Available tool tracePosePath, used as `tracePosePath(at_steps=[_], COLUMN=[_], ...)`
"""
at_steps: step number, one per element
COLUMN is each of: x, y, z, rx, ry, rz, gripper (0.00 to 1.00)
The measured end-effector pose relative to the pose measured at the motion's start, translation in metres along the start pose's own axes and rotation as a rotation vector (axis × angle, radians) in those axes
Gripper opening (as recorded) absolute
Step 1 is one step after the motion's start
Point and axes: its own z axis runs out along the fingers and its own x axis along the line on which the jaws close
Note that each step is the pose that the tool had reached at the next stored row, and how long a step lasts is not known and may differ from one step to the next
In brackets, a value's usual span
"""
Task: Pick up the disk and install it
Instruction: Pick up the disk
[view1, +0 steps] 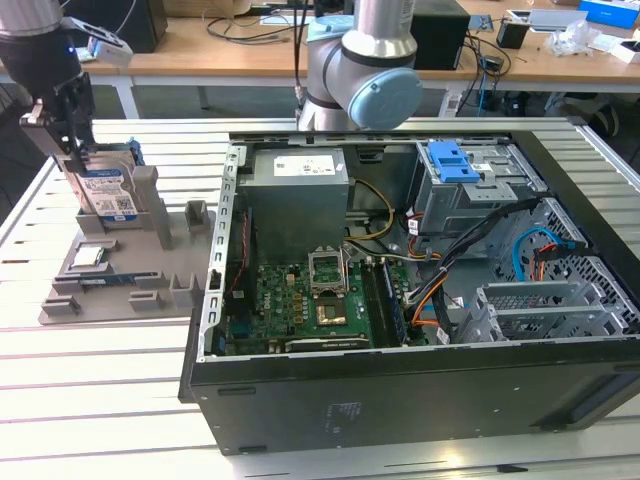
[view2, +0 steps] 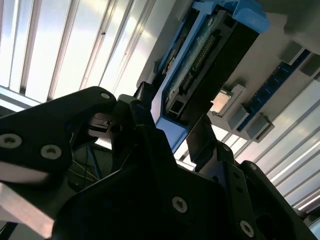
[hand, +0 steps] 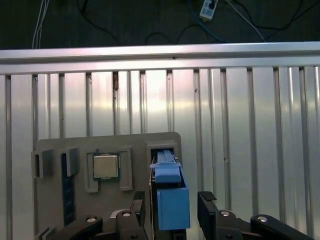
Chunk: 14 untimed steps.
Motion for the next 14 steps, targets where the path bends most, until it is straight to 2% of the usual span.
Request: tracePosePath(at_steps=[5, 11, 13, 14], x=[0.0, 0.0, -0.0001, 0.0], y=[0.0, 0.0001, 0.0002, 0.0001], z=[0.0069, 0.0074, 0.0077, 0.0077], rx=[0.0004, 0.0017, 0.0265, 0.0354], ry=[0.0012, 0.0016, 0.0012, 0.001], rz=[-0.03, -0.032, -0.032, -0.032], gripper=[0.54, 0.54, 0.54, 0.54])
